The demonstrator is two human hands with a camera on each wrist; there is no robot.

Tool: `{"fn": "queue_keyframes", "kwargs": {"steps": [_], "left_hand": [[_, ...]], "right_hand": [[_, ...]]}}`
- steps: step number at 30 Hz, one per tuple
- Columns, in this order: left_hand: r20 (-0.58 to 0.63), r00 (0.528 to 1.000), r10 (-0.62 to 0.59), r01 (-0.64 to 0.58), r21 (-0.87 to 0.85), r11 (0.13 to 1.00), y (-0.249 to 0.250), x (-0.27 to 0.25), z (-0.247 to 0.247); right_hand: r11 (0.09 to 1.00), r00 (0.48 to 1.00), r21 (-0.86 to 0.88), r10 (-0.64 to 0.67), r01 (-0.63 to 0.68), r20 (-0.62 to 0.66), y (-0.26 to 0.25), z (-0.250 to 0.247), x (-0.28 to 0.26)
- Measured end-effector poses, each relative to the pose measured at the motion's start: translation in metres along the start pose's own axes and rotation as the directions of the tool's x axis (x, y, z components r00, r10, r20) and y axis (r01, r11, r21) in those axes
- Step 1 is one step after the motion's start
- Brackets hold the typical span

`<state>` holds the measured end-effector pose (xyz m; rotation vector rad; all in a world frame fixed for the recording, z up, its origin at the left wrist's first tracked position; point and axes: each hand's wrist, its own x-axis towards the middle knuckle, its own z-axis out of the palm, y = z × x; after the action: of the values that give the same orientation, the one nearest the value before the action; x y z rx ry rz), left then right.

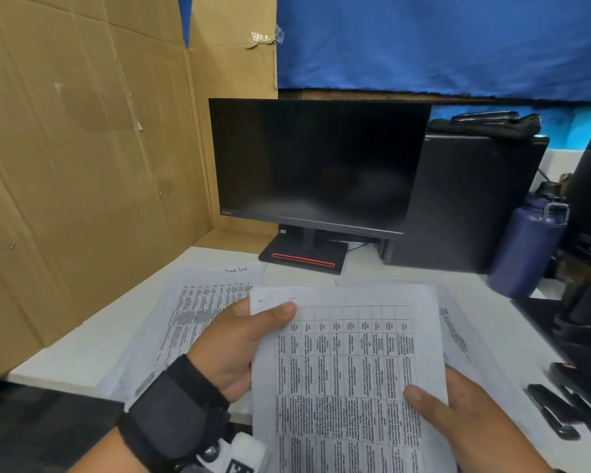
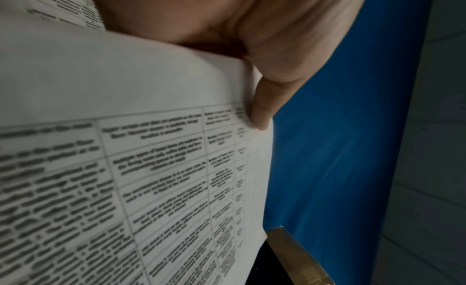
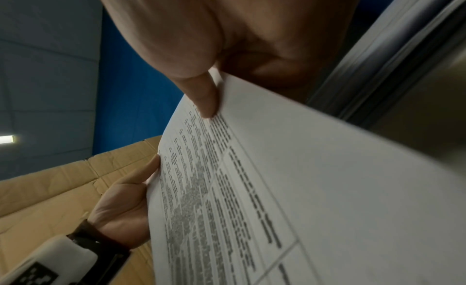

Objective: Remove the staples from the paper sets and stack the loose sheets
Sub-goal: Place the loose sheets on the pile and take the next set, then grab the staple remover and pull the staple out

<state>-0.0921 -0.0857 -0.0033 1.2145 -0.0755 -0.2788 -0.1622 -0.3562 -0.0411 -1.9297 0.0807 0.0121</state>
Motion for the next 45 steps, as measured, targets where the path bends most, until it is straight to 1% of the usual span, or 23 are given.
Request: {"fn": "queue_keyframes", "kwargs": {"steps": [2, 5, 6, 7, 8, 10, 11, 13, 16, 20, 23, 24, 25, 26, 27, 30, 32, 33, 34, 37, 40, 43, 45], "left_hand": [[0.010, 1.000, 0.014, -0.014, -0.001, 1.000, -0.004, 0.001, -0.004], [-0.039, 0.999, 0.039, -0.038, 0.013, 0.999, -0.010, 0.004, -0.011], [-0.054, 0.998, 0.040, -0.039, 0.018, 0.999, -0.011, 0.006, -0.014], [-0.060, 0.998, 0.033, -0.032, 0.020, 0.999, -0.011, 0.007, -0.017], [-0.068, 0.997, 0.021, -0.020, 0.014, 1.000, -0.013, 0.009, -0.019], [-0.088, 0.996, 0.006, -0.006, -0.005, 1.000, -0.014, 0.009, -0.020], [-0.093, 0.996, -0.006, 0.004, -0.015, 1.000, -0.016, 0.009, -0.018], [-0.091, 0.995, -0.028, 0.026, -0.022, 0.999, -0.020, 0.008, -0.014], [-0.080, 0.994, -0.069, 0.069, -0.008, 0.998, -0.025, 0.007, -0.009], [-0.098, 0.991, -0.088, 0.091, 0.033, 0.995, -0.034, 0.000, -0.007], [-0.115, 0.989, -0.093, 0.100, 0.058, 0.993, -0.039, -0.006, -0.004], [-0.120, 0.989, -0.092, 0.101, 0.068, 0.993, -0.040, -0.007, -0.003], [-0.124, 0.988, -0.091, 0.101, 0.077, 0.992, -0.040, -0.008, -0.002], [-0.129, 0.988, -0.087, 0.098, 0.081, 0.992, -0.040, -0.008, -0.001], [-0.138, 0.987, -0.081, 0.093, 0.082, 0.992, -0.040, -0.009, 0.001], [-0.153, 0.983, -0.099, 0.109, 0.057, 0.992, -0.040, -0.009, 0.008], [-0.140, 0.983, -0.122, 0.130, 0.047, 0.990, -0.041, -0.011, 0.016], [-0.128, 0.983, -0.130, 0.137, 0.048, 0.989, -0.041, -0.012, 0.020], [-0.113, 0.984, -0.134, 0.141, 0.052, 0.989, -0.041, -0.014, 0.025], [-0.098, 0.988, -0.120, 0.128, 0.080, 0.989, -0.044, -0.017, 0.036], [-0.087, 0.988, -0.130, 0.135, 0.056, 0.989, -0.042, -0.019, 0.041], [-0.051, 0.988, -0.145, 0.147, 0.032, 0.989, -0.042, -0.023, 0.043], [-0.017, 0.988, -0.154, 0.154, 0.013, 0.988, -0.042, -0.025, 0.046]], "right_hand": [[0.999, 0.999, -0.028, -0.013, 0.015, 0.050, -0.001, 0.000, -0.003], [0.990, 0.976, -0.120, -0.052, 0.079, 0.213, -0.004, -0.020, -0.007], [0.979, 0.980, -0.181, -0.060, 0.095, 0.190, -0.005, -0.034, -0.006], [0.962, 0.993, -0.257, -0.073, 0.095, 0.095, -0.006, -0.050, -0.003], [0.942, 0.995, -0.329, -0.091, 0.071, -0.045, -0.006, -0.068, -0.001], [0.907, 0.949, -0.421, -0.108, -0.029, -0.298, -0.005, -0.101, 0.004], [0.876, 0.928, -0.472, -0.087, -0.103, -0.363, 0.000, -0.112, 0.006], [0.748, 0.916, -0.605, 0.012, -0.274, -0.401, 0.021, -0.127, 0.012], [0.542, 0.894, -0.727, 0.119, -0.422, -0.431, 0.049, -0.132, 0.019], [0.453, 0.888, -0.769, 0.142, -0.451, -0.437, 0.062, -0.131, 0.026], [0.436, 0.889, -0.780, 0.134, -0.449, -0.437, 0.078, -0.135, 0.033], [0.436, 0.890, -0.782, 0.119, -0.445, -0.440, 0.084, -0.139, 0.037], [0.465, 0.888, -0.768, 0.100, -0.440, -0.449, 0.090, -0.145, 0.043], [0.512, 0.879, -0.739, 0.069, -0.438, -0.473, 0.088, -0.148, 0.045], [0.588, 0.869, -0.700, 0.010, -0.405, -0.494, 0.075, -0.145, 0.043], [0.835, 0.863, -0.532, -0.164, -0.136, -0.478, 0.018, -0.120, 0.019], [0.944, 0.900, -0.327, -0.184, 0.049, -0.395, -0.012, -0.098, 0.005], [0.963, 0.914, -0.246, -0.195, 0.109, -0.355, -0.023, -0.084, -0.001], [0.963, 0.922, -0.211, -0.228, 0.166, -0.314, -0.035, -0.067, -0.009], [0.881, 0.882, -0.323, -0.423, 0.346, -0.209, -0.049, -0.020, -0.025], [0.804, 0.879, -0.447, -0.471, 0.392, -0.076, -0.044, 0.011, -0.029], [0.826, 0.889, -0.432, -0.445, 0.361, -0.107, -0.031, 0.030, -0.029], [0.834, 0.878, -0.416, -0.455, 0.362, -0.148, -0.025, 0.037, -0.028]]}}
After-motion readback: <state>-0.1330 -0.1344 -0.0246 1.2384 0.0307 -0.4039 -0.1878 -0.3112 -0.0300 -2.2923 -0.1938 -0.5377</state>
